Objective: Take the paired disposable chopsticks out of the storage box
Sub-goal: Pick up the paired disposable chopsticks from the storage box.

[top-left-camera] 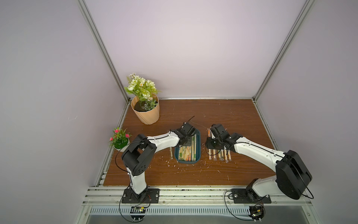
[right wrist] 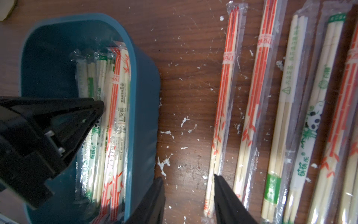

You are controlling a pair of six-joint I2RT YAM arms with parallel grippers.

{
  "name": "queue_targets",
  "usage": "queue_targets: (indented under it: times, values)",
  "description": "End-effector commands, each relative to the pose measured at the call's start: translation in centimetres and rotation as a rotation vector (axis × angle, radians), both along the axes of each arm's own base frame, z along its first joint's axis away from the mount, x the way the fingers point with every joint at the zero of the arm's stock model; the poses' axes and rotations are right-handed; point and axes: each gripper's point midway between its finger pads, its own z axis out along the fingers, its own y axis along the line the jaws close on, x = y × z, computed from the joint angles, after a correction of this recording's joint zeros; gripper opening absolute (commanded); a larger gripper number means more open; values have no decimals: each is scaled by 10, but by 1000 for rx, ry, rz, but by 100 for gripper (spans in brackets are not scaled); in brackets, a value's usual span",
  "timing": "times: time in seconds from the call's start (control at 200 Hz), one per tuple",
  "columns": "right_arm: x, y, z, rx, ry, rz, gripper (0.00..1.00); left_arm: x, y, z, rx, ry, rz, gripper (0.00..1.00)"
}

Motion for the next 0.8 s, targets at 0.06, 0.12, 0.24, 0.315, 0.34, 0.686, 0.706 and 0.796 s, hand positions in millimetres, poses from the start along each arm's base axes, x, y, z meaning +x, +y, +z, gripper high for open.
queue_targets:
  times: [0.06, 0.12, 0.24, 0.315, 0.34, 0.686, 0.706, 0.796]
  values:
    - [4, -1, 3, -6, -12, 5, 47, -11, 2, -19, 29, 44, -16, 22]
    - [4, -2, 3, -9, -11, 3, 47, -12, 2, -21, 28, 49, -17, 22]
    - [4, -3, 3, -9, -11, 1, 47, -13, 2, -22, 26, 51, -17, 19]
    - [4, -3, 3, -8, -12, 2, 47, -12, 2, -19, 20, 45, -15, 13]
    - [4, -2, 4, -8, -13, 2, 47, -12, 2, -19, 19, 45, -16, 10]
    - [4, -3, 3, -8, -10, 1, 47, -7, 0, -5, 9, 16, -12, 0]
    - [4, -3, 3, -9, -10, 0, 47, -8, 0, -4, 7, 15, -14, 0]
    - [4, -3, 3, -9, -11, 1, 47, -6, 0, 2, 2, 2, -7, 0]
